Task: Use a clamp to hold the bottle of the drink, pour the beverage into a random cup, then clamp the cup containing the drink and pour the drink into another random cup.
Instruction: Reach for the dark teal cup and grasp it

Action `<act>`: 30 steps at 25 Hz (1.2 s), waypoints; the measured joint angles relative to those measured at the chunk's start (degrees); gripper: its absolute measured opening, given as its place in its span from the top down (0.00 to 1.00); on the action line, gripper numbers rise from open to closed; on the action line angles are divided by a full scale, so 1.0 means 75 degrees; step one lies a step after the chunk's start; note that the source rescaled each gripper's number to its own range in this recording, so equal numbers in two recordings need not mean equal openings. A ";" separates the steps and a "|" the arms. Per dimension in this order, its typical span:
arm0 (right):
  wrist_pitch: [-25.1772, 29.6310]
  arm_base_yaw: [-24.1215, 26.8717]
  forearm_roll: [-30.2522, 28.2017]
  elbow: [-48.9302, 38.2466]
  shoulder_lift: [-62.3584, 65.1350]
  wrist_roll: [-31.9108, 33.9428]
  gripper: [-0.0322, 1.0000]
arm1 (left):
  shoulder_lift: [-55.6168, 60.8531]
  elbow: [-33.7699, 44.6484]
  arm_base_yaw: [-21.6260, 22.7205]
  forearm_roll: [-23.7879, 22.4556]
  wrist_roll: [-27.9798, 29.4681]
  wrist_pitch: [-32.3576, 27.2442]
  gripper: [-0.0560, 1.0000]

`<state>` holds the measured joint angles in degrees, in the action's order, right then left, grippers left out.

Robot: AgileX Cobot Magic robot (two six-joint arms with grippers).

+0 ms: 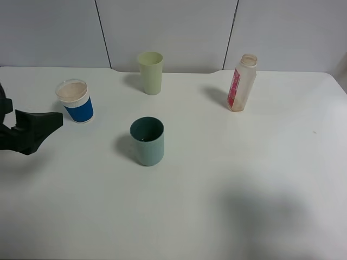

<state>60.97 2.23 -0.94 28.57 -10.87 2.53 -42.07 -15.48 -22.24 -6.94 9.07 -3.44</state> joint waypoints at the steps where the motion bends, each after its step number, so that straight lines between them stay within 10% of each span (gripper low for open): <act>1: 0.0000 0.0000 0.0000 0.0000 0.0000 0.0000 0.00 | -0.0132 0.0007 -0.0006 -0.0174 0.0161 0.0075 0.01; 9: 0.0000 0.0000 0.0000 0.0000 0.0000 0.0000 0.00 | -0.1402 0.0416 -0.0008 -0.1186 0.1471 0.1842 0.01; 30: 0.0000 0.0000 0.0000 0.0000 0.0000 0.0000 0.00 | -0.5580 0.0618 -0.1033 -0.1255 0.0683 0.6164 0.02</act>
<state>60.97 2.23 -0.94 28.57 -10.87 2.53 -83.92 -10.84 -29.99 -16.35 14.20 42.79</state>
